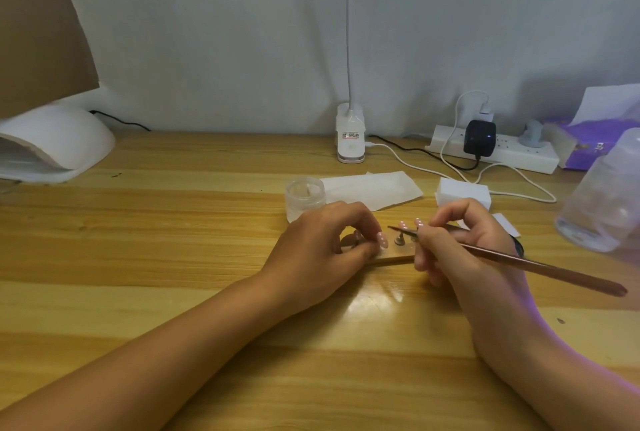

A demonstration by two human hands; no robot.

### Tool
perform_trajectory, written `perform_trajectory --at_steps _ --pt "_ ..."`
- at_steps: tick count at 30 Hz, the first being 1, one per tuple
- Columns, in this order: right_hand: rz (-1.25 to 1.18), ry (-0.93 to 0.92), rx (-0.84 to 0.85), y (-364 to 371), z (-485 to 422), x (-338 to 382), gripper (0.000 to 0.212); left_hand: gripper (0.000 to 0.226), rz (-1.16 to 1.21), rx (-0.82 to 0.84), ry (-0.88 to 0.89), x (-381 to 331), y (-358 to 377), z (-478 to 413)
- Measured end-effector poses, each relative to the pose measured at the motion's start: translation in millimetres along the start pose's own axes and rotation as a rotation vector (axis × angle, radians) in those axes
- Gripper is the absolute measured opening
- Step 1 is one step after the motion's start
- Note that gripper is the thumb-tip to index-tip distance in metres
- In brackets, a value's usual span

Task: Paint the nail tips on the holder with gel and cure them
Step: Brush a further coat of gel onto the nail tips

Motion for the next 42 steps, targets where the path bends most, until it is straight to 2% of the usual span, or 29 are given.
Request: perform_trajectory --at_steps 4,6,9,12,34,37,42 --pt "-0.033 -0.072 0.005 1 3 10 0.016 0.013 -0.01 -0.007 -0.002 0 -1 0" --pt "-0.038 -0.045 0.005 0 2 9 0.02 0.013 -0.021 -0.005 -0.001 0 -1 0" --pt "-0.041 0.006 0.006 -1 0 4 0.011 0.014 -0.034 -0.002 0.003 0 0 0" --pt "-0.048 0.019 -0.02 -2 -1 0 0.013 0.012 -0.026 -0.004 -0.011 0 0 0" --pt "0.162 0.002 0.014 3 -1 -4 0.013 0.018 -0.015 0.003 -0.03 2 -1 0" --pt "0.187 -0.011 -0.011 1 -1 -1 0.02 0.017 -0.015 0.006 -0.035 2 0 0" --pt "0.032 0.032 -0.059 -4 -3 -5 0.014 0.013 -0.002 0.009 -0.045 4 0 0"
Point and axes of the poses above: each hand's wrist, its own z-axis away from the middle knuckle, its own y-axis out of the palm, x = y × z, the point moved 7 cm from there along -z, towards the middle knuckle, and after that the axes turned 14 degrees about -x, right-handed, at the moved point
